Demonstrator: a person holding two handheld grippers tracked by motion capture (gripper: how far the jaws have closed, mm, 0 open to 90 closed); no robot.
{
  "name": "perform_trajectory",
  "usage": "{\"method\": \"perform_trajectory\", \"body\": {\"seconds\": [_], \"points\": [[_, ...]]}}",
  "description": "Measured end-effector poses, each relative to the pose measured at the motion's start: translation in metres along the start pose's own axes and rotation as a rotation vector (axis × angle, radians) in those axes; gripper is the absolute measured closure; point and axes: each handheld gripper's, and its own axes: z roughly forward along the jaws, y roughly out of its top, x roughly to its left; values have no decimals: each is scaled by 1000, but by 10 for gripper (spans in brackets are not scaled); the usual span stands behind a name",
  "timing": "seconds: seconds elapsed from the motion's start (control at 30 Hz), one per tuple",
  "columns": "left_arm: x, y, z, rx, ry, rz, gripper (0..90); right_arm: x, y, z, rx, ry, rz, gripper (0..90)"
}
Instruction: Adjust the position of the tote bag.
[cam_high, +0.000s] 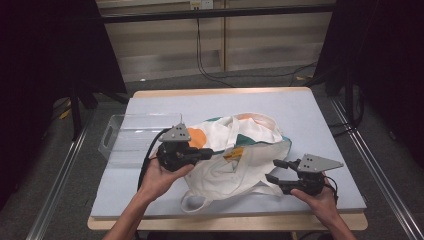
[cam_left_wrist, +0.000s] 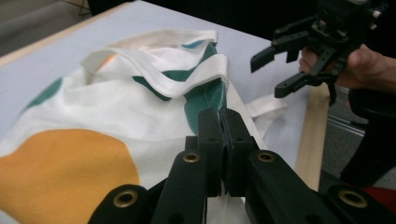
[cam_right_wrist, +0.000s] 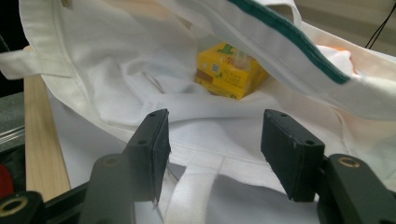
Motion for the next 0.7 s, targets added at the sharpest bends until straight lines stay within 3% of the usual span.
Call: {"method": "perform_trajectory", "body": {"seconds": [0.27, 0.3, 0.4, 0.43, 0.53, 0.57, 0.7], "points": [[26, 6, -4, -23, 28, -48, 883, -14, 10, 0, -12, -18, 4, 427], [34, 5, -5, -29, 33, -68, 883, -16, 13, 3, -11, -16, 2, 428], [43, 4, -7, -40, 42, -90, 883, -19, 16, 7, -6, -11, 1, 425], [53, 3, -9, -50, 44, -115, 883, -21, 18, 11, -3, -10, -4, 424], [59, 3, -10, -55, 57, -121, 883, -24, 22, 14, -4, -14, -9, 435], [68, 2, -12, -60, 61, -143, 883, -26, 23, 14, -5, -17, -6, 438], [82, 0, -15, -66, 71, -173, 883, -33, 29, 17, 3, -27, -11, 443]]}}
